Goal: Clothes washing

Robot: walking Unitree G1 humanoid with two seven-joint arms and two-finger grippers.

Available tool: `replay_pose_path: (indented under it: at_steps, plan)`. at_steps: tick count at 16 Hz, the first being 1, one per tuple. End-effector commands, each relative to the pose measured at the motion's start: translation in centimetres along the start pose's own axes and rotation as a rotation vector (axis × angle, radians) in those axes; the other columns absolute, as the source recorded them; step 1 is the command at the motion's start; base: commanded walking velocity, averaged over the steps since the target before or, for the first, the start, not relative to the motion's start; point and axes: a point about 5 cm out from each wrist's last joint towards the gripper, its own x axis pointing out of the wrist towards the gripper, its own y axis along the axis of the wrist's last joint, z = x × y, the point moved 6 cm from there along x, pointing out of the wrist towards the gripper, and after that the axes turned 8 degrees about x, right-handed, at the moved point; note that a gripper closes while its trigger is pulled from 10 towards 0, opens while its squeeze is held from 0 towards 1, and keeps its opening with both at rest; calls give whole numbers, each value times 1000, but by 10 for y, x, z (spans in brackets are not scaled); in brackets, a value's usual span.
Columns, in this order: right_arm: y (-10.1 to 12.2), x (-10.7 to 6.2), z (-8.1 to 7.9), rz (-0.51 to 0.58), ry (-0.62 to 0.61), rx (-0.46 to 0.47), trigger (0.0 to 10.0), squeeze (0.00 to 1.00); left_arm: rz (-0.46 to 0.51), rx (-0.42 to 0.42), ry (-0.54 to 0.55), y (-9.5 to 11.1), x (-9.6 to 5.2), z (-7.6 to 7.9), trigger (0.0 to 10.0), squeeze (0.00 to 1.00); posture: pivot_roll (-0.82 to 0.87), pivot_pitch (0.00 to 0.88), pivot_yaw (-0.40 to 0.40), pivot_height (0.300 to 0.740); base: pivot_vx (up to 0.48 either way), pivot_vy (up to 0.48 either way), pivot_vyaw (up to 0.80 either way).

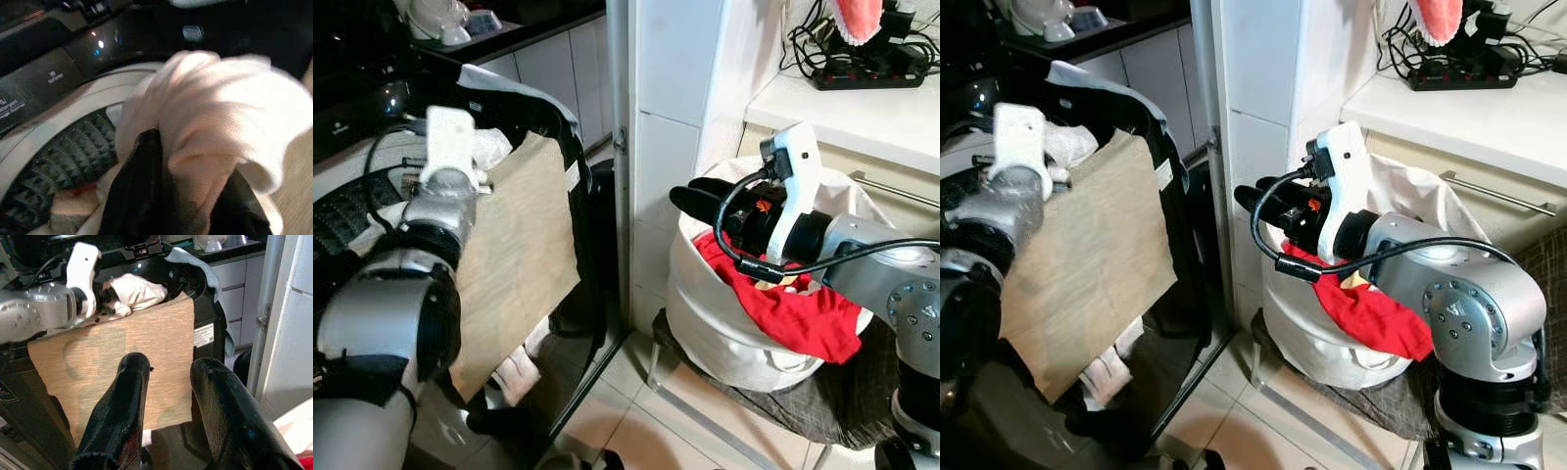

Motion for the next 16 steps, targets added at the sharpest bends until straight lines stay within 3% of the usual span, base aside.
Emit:
replay_pose_path:
  at_steps: [1, 3, 6, 8, 10, 12, 13, 14, 15, 16]
  plan:
    - [2, -1, -2, -1, 3, -1, 10000, 0, 30, -78, 19, 16, 1, -12, 10000, 1000, -109, 0, 69, 740, 0, 0, 0]
    - [6, 0, -2, 13, 8, 11, 10000, 0, 98, -168, 88, 38, 0, -32, 10000, 1000, -106, 0, 67, 740, 0, 0, 0]
    - [11, 2, 3, 26, -11, 18, 10000, 0, 193, -137, 173, 67, -4, -56, 10000, 1000, -98, 0, 62, 740, 0, 0, 0]
    - [12, 4, 6, 34, -26, 27, 10000, 0, 219, -121, 202, 75, -6, -65, 10000, 1000, -96, 0, 62, 740, 0, 0, 0]
    - [13, 4, 9, 43, -48, 31, 10000, 0, 238, -98, 198, 77, -6, -63, 10000, 1000, -97, 0, 63, 740, 0, 0, 0]
    - [12, 3, 17, 40, -91, 37, 10000, 0, 216, -25, 140, 69, -4, -46, 10000, 1000, -98, 0, 67, 740, 0, 0, 0]
    - [10, 2, 25, 30, -140, 30, 10000, 0, 217, 16, 79, 66, -3, -31, 10000, 173, -101, 0, 70, 740, 0, 0, 0]
    - [5, -4, 45, -9, -251, -18, 10000, 0, 279, 7, -64, 73, -7, -1, 10000, 0, -106, 0, 75, 740, 0, 0, 0]
    - [-4, -16, 66, -97, -357, -114, 10000, 0, 351, 12, -286, 79, -18, 43, 10000, 0, -107, 0, 76, 740, 0, 0, 0]
    - [-9, -23, 74, -156, -396, -191, 10000, 1000, 385, 19, -425, 80, -27, 68, 10000, 0, -109, 0, 75, 740, 0, 0, 0]
